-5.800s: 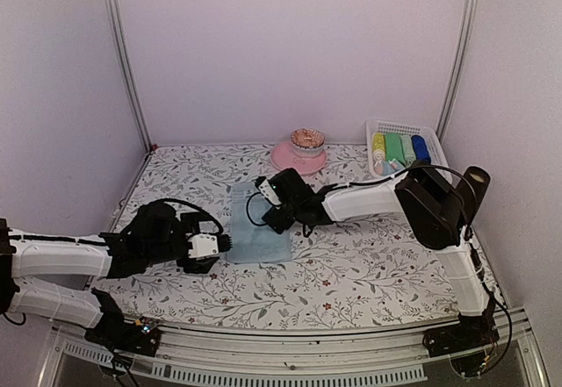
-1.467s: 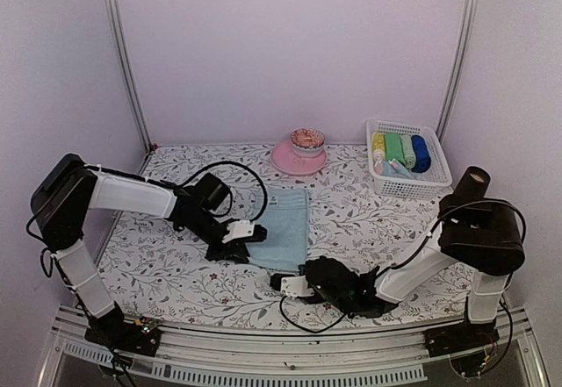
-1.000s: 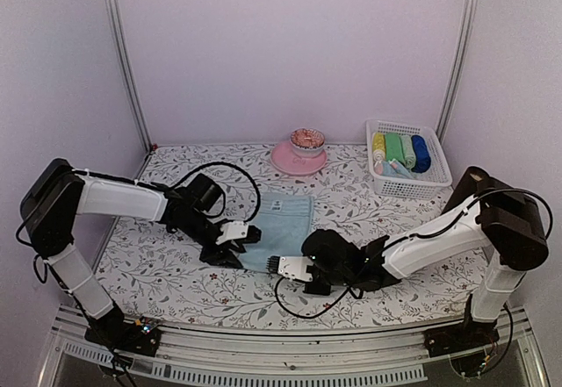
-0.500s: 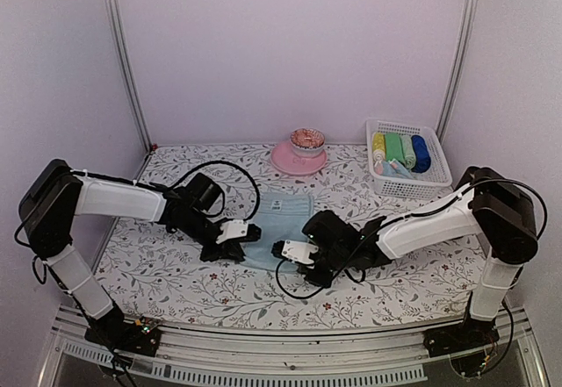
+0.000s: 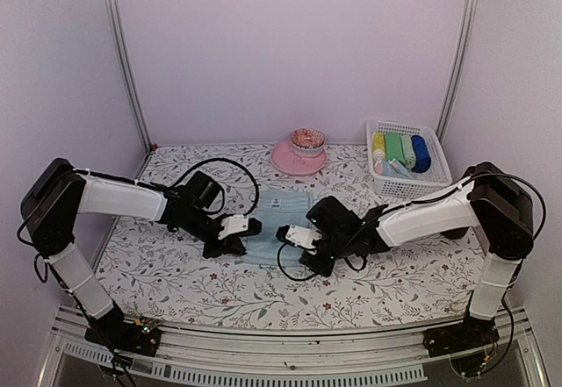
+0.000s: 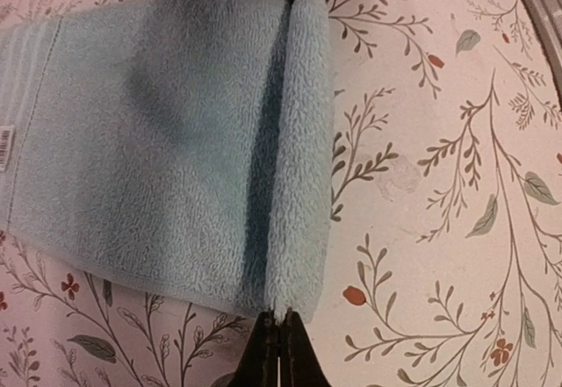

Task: Roll the towels
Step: Roll the towel at the center of the board.

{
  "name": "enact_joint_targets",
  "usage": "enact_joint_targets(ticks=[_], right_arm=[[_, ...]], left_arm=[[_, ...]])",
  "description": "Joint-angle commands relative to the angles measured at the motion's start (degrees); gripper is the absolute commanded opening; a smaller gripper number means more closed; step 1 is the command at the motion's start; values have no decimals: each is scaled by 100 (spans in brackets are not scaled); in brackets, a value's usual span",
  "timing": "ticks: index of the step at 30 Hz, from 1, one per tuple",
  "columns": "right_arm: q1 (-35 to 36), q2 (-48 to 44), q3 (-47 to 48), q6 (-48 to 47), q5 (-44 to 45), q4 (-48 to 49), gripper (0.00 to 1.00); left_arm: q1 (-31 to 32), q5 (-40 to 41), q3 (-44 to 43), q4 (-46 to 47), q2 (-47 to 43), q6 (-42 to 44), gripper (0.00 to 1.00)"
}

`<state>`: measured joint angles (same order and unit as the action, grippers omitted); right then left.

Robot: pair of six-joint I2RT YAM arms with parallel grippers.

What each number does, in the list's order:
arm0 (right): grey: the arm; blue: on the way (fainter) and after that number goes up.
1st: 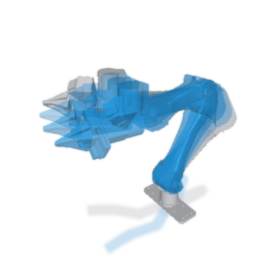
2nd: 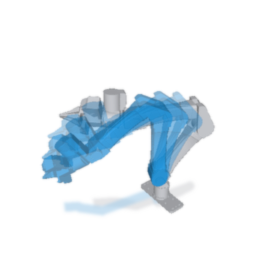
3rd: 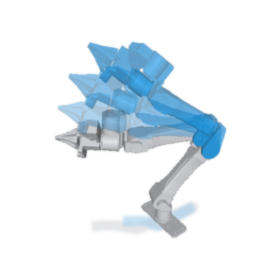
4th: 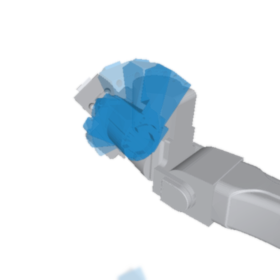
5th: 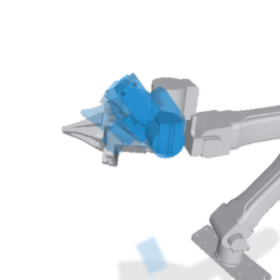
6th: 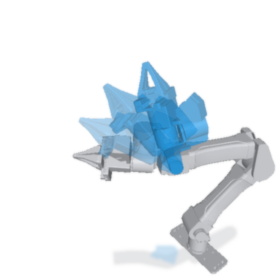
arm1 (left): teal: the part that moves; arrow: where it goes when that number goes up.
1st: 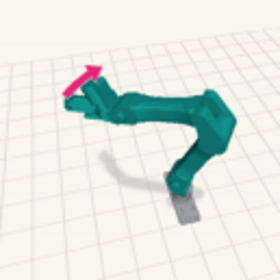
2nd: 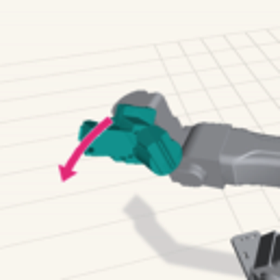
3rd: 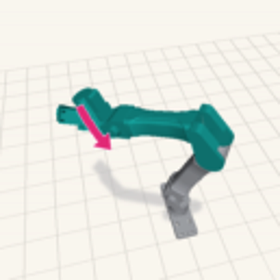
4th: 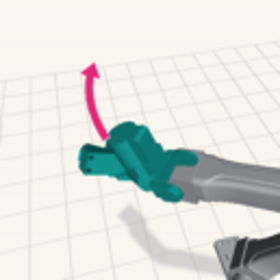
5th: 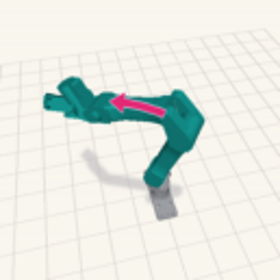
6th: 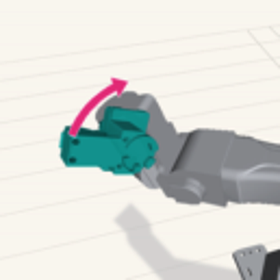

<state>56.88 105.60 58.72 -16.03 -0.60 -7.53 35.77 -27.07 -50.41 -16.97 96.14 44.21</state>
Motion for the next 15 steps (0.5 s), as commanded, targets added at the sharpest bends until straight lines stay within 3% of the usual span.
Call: enact_joint_targets(ticks=[1, 9, 15], right_arm=[[-148, 21, 131, 139, -15, -88, 10], [-184, -58, 121, 153, -170, 7, 18], [-187, -75, 129, 210, -26, 103, 33]], left_arm=[[-166, 125, -91, 167, 107, -149, 0], [-193, 295, -118, 245, 229, -240, 0], [-197, 405, -152, 361, 264, -364, 0]])
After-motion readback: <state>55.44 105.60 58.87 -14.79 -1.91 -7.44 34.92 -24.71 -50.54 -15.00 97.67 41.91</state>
